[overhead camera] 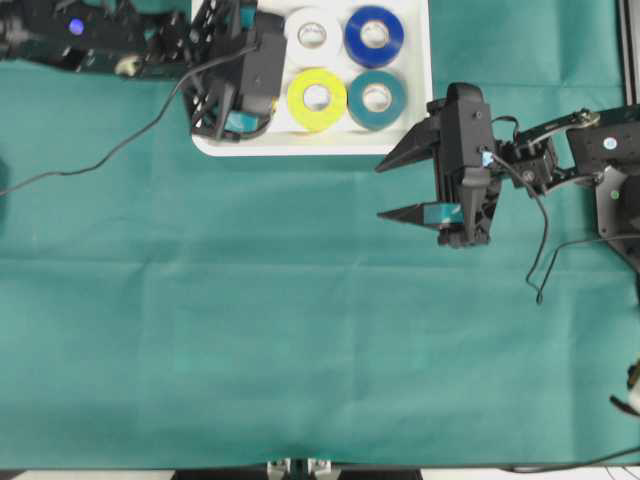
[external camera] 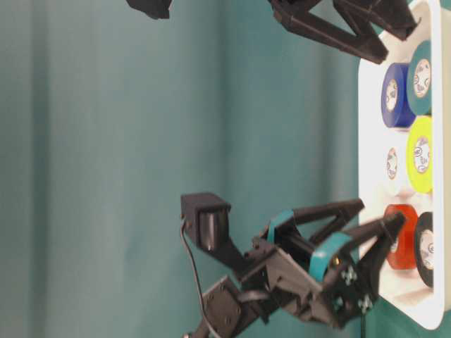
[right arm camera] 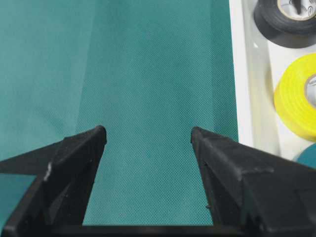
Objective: Put the tape alternately from left to right into the white case.
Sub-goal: 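Open the left gripper and withdraw it to the left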
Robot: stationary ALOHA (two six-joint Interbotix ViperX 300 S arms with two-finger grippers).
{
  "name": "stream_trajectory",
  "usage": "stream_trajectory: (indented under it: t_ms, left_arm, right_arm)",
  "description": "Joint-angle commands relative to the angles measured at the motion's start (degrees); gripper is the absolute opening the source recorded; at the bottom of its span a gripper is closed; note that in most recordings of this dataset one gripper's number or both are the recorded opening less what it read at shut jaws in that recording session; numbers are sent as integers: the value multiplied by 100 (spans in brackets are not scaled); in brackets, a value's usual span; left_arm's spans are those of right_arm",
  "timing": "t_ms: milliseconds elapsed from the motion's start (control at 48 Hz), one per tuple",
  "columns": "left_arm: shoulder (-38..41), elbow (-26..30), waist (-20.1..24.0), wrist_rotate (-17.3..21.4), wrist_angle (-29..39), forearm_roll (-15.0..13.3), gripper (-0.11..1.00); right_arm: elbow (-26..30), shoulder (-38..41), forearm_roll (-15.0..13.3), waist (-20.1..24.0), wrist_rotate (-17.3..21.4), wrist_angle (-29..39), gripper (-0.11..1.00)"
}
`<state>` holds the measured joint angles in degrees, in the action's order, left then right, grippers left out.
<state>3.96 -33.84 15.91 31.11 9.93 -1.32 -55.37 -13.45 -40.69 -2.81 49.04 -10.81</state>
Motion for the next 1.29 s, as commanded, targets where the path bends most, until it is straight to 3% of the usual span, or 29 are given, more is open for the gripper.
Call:
stream_trajectory:
  t_ms: [0, 354, 728, 1270]
  left_arm:
    - [-299, -88, -141, -97, -26, -18, 69]
    - [-633, -580, -703, -932, -26, -18, 69]
    - [-668, -729, -1424, -1696, -18, -18, 69]
    - [-694, -729, -1512, -1811, -18, -18, 69]
  right_arm:
    - [105, -26, -9, 18, 0, -44, 77]
    - [114, -26, 0, 18, 0, -44, 77]
    - [114, 9, 0, 18, 9, -53, 77]
    - [97, 9, 0, 18, 9, -44, 77]
